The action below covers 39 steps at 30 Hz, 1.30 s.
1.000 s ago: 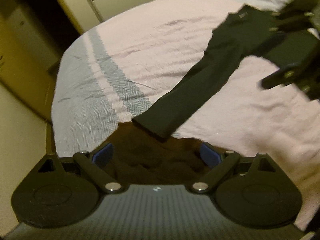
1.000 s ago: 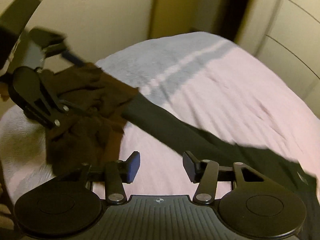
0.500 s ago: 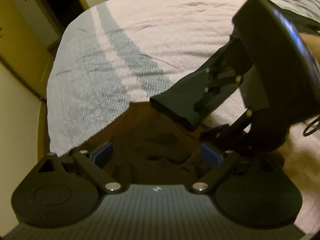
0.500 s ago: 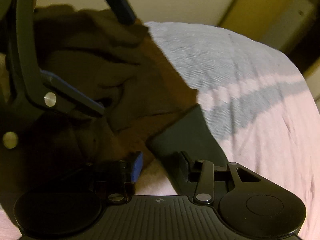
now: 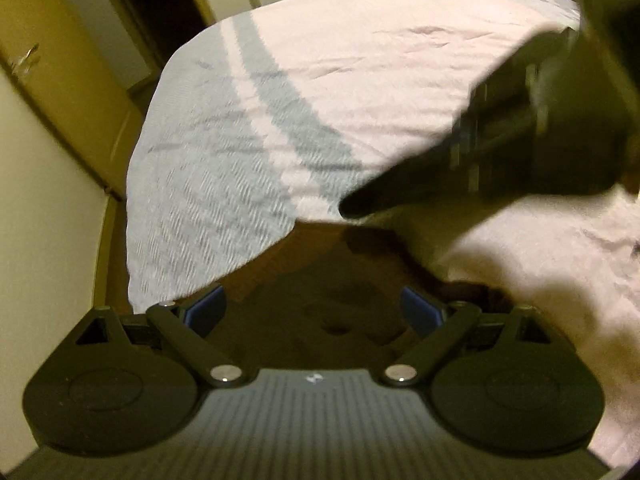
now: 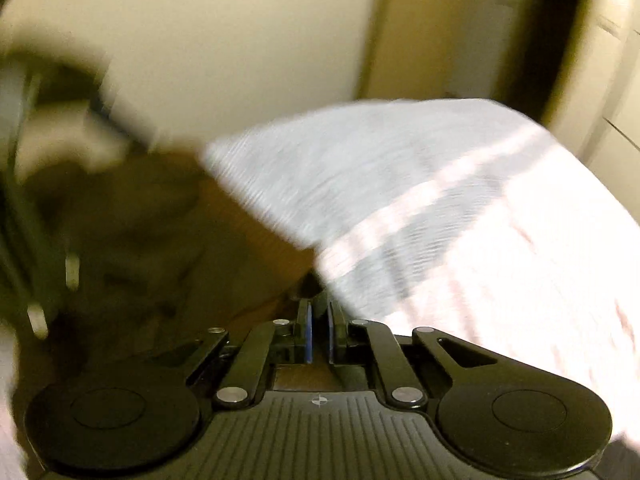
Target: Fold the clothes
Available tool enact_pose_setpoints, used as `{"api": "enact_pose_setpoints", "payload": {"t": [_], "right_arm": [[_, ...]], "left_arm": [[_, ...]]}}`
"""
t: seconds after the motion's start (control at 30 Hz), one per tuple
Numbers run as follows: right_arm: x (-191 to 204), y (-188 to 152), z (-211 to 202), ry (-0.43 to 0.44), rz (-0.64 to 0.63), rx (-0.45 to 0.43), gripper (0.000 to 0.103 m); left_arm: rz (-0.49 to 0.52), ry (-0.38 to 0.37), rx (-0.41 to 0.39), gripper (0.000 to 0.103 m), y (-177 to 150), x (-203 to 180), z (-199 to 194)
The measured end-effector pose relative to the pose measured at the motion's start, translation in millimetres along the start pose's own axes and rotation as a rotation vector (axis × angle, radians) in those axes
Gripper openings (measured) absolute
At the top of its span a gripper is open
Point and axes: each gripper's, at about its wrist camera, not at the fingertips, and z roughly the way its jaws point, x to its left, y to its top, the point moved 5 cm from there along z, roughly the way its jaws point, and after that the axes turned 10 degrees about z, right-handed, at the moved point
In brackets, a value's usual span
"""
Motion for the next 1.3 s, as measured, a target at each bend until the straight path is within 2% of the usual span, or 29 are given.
{"api": "enact_pose_setpoints", "payload": {"t": [0.13,0.23,0.3,0.37,0.43,0.53,0.63,0.7,0.83,0.9,1.03,1.1,1.17,1.3], "right_arm": [[-92.7,25.9,-66.8,-0.061,0.27,-0.191,0.005],[-191.6,18.2,-154.0,-0.221,0.476,-0.397,0.005],[-263.6,-18.0,-216.0,-0.378,0.64,-0.507,0.005],[-331.2,-83.1,-253.6,-0.496,0.849,-0.533,0.005],[-387.1,-153.7,-268.4,-0.57,1.034,-0.495,0.005],[-444.9,-238.3,-260.9,-0.607,1.153,-0.368,0.005],[-474.2,-293.0,-253.0,-0.558,1.213,-0.278,0.006],[-485.2,-313.9,-249.5,-0.505,1.224,-0.24,0.006],[-498.5,-326.4,-255.8,-0.414,1.225,-0.218,0.006],[-503.2,-324.0,-272.4,-0.399,1.201,-0.243,0.006],[-514.7,-330.0,-309.0,-0.443,1.175,-0.293,0.006],[-520.6,-352.1,-307.7,-0.441,1.221,-0.231,0.006],[-525.9,-369.3,-300.4,-0.43,1.245,-0.175,0.006],[-529.0,-384.2,-297.6,-0.415,1.266,-0.147,0.006]], "left_arm": [[0.039,-0.029,-0.035,0.092,34.5,-27.3,-1.2],[0.069,-0.059,-0.074,0.092,70.4,-65.1,-5.0],[0.095,-0.078,-0.094,0.092,95.9,-96.1,-5.5],[0.112,-0.104,-0.099,0.092,118.5,-132.9,-4.2],[0.123,-0.125,-0.087,0.092,137.3,-171.4,-0.1],[0.139,-0.135,-0.056,0.092,159.3,-227.8,11.1],[0.16,-0.139,-0.013,0.092,175.8,-281.0,32.6],[0.171,-0.142,0.008,0.092,185.0,-307.3,48.5],[0.204,-0.127,0.031,0.092,210.1,-341.8,77.8],[0.232,-0.114,0.03,0.09,225.7,-349.6,92.5],[0.295,-0.091,0.007,0.08,251.1,-360.8,116.2],[0.343,-0.083,-0.005,0.076,257.9,-369.4,127.6],[0.387,-0.078,-0.006,0.066,263.0,-377.8,137.2],[0.434,-0.071,-0.015,0.05,264.6,-389.3,143.8]]}}
